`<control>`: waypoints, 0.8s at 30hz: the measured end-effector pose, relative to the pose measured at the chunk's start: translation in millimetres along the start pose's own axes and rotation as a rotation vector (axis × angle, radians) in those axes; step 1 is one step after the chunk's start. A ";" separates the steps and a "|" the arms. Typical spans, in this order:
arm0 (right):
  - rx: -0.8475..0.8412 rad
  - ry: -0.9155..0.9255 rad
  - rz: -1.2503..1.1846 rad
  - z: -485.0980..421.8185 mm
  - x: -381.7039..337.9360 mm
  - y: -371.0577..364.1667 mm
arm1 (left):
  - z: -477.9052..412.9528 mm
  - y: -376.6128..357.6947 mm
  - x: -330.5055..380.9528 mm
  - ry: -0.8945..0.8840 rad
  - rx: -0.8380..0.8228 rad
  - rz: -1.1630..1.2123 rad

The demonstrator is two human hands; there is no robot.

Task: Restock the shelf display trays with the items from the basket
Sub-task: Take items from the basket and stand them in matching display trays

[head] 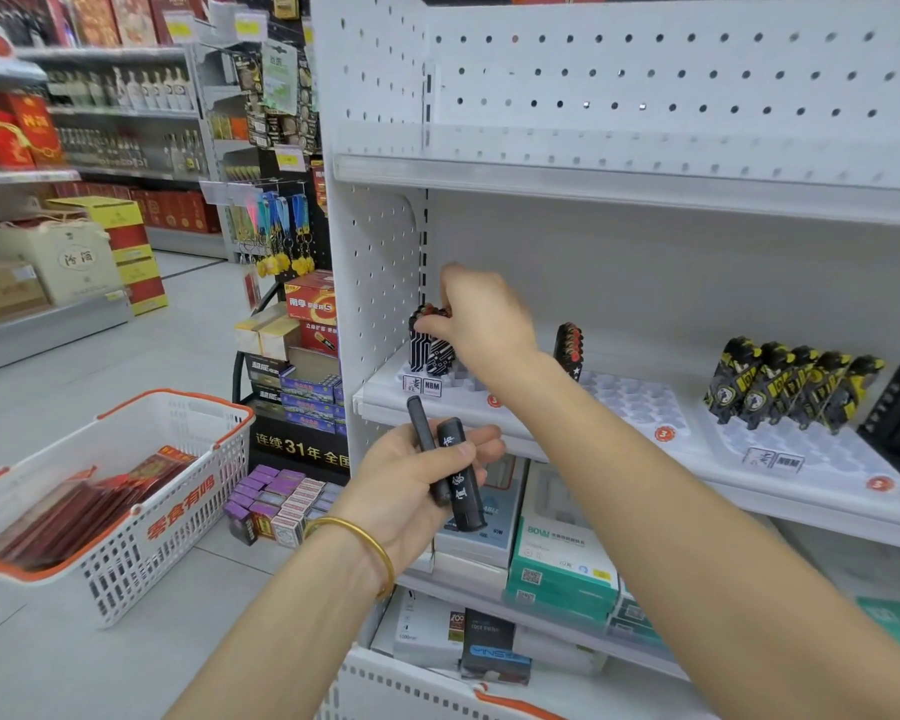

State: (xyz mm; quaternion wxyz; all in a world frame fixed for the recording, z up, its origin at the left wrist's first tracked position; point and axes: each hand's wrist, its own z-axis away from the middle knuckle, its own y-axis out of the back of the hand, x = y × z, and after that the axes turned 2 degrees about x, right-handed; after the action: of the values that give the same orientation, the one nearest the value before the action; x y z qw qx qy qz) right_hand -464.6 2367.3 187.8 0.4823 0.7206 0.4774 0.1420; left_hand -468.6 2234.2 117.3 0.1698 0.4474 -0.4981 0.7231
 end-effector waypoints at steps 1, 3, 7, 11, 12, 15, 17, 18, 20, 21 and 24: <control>-0.016 0.003 0.005 -0.7 -0.2 1.9 | -0.1 0.6 -0.2 -0.003 0.001 0.002; -0.054 0.007 0.025 -1.6 -1.7 3.2 | -0.2 1.9 -0.2 -0.015 -0.002 0.007; -0.024 0.034 0.098 2.3 -8.1 -7.3 | -0.9 5.3 -1.1 -0.043 -0.013 0.012; 0.007 0.028 0.136 8.4 -10.3 -13.7 | 0.6 6.1 -1.7 -0.052 -0.039 -0.040; -0.002 0.017 0.124 10.6 -11.3 -10.8 | 1.8 5.5 -1.5 -0.045 -0.046 -0.047; 0.044 -0.024 0.052 25.1 -11.4 13.2 | 7.5 1.2 0.2 -0.028 -0.089 -0.065; 0.096 -0.009 -0.063 46.5 -2.8 37.8 | 12.0 -3.9 1.1 -0.044 -0.139 -0.113; 0.080 -0.005 -0.150 60.7 4.4 51.4 | 14.1 -7.6 1.6 -0.060 -0.169 -0.143; -0.063 -0.027 -0.282 94.4 20.7 76.2 | 17.8 -19.3 0.4 -0.093 -0.223 -0.205; -0.147 -0.050 -0.329 111.1 28.9 85.8 | 19.2 -27.3 -1.5 -0.104 -0.249 -0.241; -0.214 -0.152 -0.558 148.8 61.6 102.0 | 23.1 -57.1 -14.9 -0.102 -0.330 -0.356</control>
State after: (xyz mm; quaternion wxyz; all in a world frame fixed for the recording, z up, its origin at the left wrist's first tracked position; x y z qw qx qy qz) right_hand -278.4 2326.8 183.2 0.6102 0.5154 0.6016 -0.0006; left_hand -410.0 2242.5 140.0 0.3398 0.5302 -0.5308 0.5671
